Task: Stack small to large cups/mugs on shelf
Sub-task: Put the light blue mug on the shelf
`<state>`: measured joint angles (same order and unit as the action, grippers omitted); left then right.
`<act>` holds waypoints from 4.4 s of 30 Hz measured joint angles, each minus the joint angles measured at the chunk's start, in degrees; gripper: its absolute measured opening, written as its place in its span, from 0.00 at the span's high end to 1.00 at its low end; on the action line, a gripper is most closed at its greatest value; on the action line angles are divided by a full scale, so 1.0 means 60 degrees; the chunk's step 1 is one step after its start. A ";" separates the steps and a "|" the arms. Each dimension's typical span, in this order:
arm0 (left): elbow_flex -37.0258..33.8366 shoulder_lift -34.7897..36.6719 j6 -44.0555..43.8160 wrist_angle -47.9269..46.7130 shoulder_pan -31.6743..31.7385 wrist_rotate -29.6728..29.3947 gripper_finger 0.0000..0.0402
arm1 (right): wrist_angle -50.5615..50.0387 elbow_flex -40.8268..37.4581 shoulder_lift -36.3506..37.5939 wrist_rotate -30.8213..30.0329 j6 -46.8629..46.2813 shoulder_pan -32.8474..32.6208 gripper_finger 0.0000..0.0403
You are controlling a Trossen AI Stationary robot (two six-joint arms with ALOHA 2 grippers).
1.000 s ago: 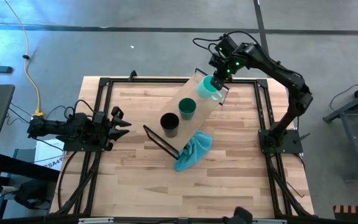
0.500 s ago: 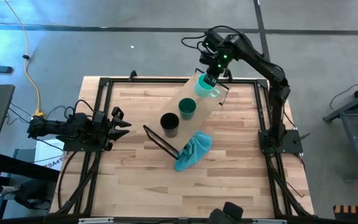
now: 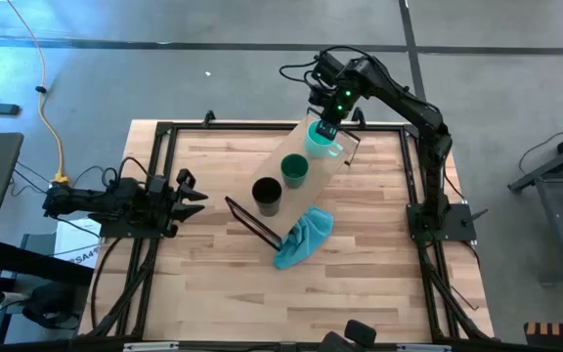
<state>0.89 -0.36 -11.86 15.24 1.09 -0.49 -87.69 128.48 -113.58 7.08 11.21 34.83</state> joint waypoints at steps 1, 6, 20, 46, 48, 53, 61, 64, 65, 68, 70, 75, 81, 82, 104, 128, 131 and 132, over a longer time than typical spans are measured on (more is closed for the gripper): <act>0.0000 0.0000 0.0000 -0.0061 -0.0002 0.0000 0.68 | -0.0019 0.0001 0.0000 -0.0002 -0.0024 0.0000 1.00; 0.0000 0.0003 0.0000 -0.0145 0.0001 -0.0015 0.68 | -0.0061 -0.0002 0.0000 -0.0006 0.0064 -0.0004 1.00; 0.0000 0.0000 0.0000 -0.0145 -0.0002 -0.0025 0.68 | -0.0133 -0.0006 0.0000 -0.0024 0.0450 -0.0062 1.00; 0.0000 0.0000 -0.0076 -0.0137 0.0002 0.0007 0.68 | -0.0275 -0.0017 -0.0146 -0.0155 0.0477 -0.0080 1.00; 0.0000 0.0001 -0.0076 -0.0137 0.0001 0.0007 0.68 | -0.0275 -0.0017 -0.0146 -0.0155 0.0485 -0.0080 1.00; 0.0000 0.0004 -0.0073 -0.0137 0.0001 0.0007 0.68 | -0.0220 -0.0017 -0.0146 -0.0155 0.0502 -0.0080 1.00; 0.0002 0.0000 -0.0073 -0.0137 0.0000 0.0011 0.68 | -0.0252 -0.0013 -0.0250 -0.0152 0.0477 -0.0080 1.00; 0.0000 0.0003 -0.0073 -0.0134 -0.0001 0.0011 0.68 | -0.0258 -0.0013 -0.0355 -0.0152 0.0476 -0.0080 1.00; 0.0000 0.0000 -0.0076 -0.0134 -0.0002 0.0011 0.68 | -0.0240 -0.0013 -0.0363 -0.0152 0.0477 -0.0080 1.00; 0.0000 0.0000 -0.0080 -0.0134 0.0000 0.0015 0.68 | -0.0234 -0.0013 -0.0364 -0.0152 0.0484 -0.0080 1.00; 0.0002 0.0001 -0.0080 -0.0134 0.0001 0.0015 0.68 | -0.0260 -0.0013 -0.0364 -0.0152 0.0484 -0.0080 1.00; 0.0000 0.0002 -0.0080 -0.0134 0.0000 0.0015 0.68 | -0.0271 -0.0013 -0.0364 -0.0152 0.0501 -0.0062 1.00; 0.0000 0.0004 -0.0080 -0.0134 -0.0002 0.0015 0.68 | -0.0271 -0.0013 -0.0364 -0.0148 0.0548 -0.0062 1.00; 0.0003 0.0004 -0.0080 -0.0134 -0.0001 0.0015 0.68 | -0.0271 -0.0013 -0.0364 -0.0144 0.0570 -0.0062 1.00; 0.0001 0.0004 -0.0084 -0.0134 0.0002 0.0015 0.68 | -0.0329 -0.0013 -0.0387 -0.0074 0.0476 -0.0062 1.00; 0.0000 0.0003 -0.0084 -0.0134 0.0000 0.0015 0.68 | -0.0403 -0.0003 -0.0514 -0.0044 0.0433 -0.0058 0.95; 0.0000 0.0000 -0.0084 -0.0134 0.0000 0.0015 0.68 | -0.0409 -0.0017 -0.0535 0.0012 0.0454 -0.0058 0.89; 0.0002 0.0000 -0.0084 -0.0134 0.0000 0.0013 0.68 | -0.0413 -0.0017 -0.0535 0.0012 0.0457 -0.0058 0.88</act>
<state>0.90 -0.36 -12.36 14.44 1.09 -0.42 -90.17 128.38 -116.79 7.16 13.95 34.48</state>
